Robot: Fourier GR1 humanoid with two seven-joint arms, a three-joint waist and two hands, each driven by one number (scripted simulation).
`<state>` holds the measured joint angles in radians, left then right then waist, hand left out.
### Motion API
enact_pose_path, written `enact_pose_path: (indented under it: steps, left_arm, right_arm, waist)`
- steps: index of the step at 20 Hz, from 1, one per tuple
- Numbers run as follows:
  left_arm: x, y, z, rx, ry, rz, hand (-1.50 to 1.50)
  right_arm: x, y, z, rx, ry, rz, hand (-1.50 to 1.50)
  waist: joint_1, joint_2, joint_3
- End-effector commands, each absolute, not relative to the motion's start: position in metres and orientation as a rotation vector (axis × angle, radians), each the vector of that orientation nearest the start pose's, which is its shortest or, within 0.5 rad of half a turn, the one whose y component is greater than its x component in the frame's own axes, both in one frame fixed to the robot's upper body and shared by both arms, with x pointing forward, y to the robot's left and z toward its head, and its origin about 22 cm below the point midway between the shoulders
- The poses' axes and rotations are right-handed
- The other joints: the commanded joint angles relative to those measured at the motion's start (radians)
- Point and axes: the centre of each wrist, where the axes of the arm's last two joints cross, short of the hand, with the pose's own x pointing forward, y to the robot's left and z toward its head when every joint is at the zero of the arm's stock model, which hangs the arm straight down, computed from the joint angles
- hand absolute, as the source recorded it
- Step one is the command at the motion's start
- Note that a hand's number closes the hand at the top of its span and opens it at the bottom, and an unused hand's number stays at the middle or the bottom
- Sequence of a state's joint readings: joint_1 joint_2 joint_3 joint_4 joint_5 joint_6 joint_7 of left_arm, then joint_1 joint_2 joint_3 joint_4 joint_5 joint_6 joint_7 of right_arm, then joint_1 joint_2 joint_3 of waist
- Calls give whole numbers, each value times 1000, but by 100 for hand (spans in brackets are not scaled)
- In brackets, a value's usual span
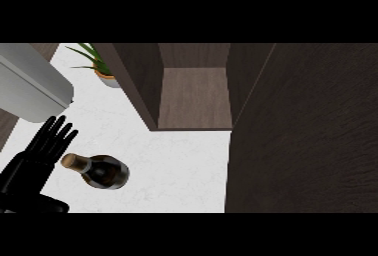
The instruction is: Pick up the wine, place it into the cabinet and close the cabinet
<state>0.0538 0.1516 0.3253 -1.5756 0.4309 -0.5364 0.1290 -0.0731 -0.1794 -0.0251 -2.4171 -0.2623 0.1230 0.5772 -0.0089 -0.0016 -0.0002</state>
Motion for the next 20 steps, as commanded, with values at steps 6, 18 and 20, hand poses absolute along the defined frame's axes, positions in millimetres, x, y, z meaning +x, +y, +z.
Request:
enact_pose_path:
  steps: [6, 18, 20]
  left_arm:
    - [217, 329, -35, -392, -1526, -3, -150]
    - [211, 344, -68, -391, -1509, -4, -150]
    - [231, 326, -61, -392, -1513, -28, -150]
  right_arm:
    - [125, -239, 210, 274, -1933, 312, -150]
    - [143, -225, 217, 307, -1945, 288, -150]
    - [138, -235, 218, 270, -1941, 308, -150]
  waist:
    - [-2, 0, 0]
    - [5, 1, -1]
    - [2, 1, 0]
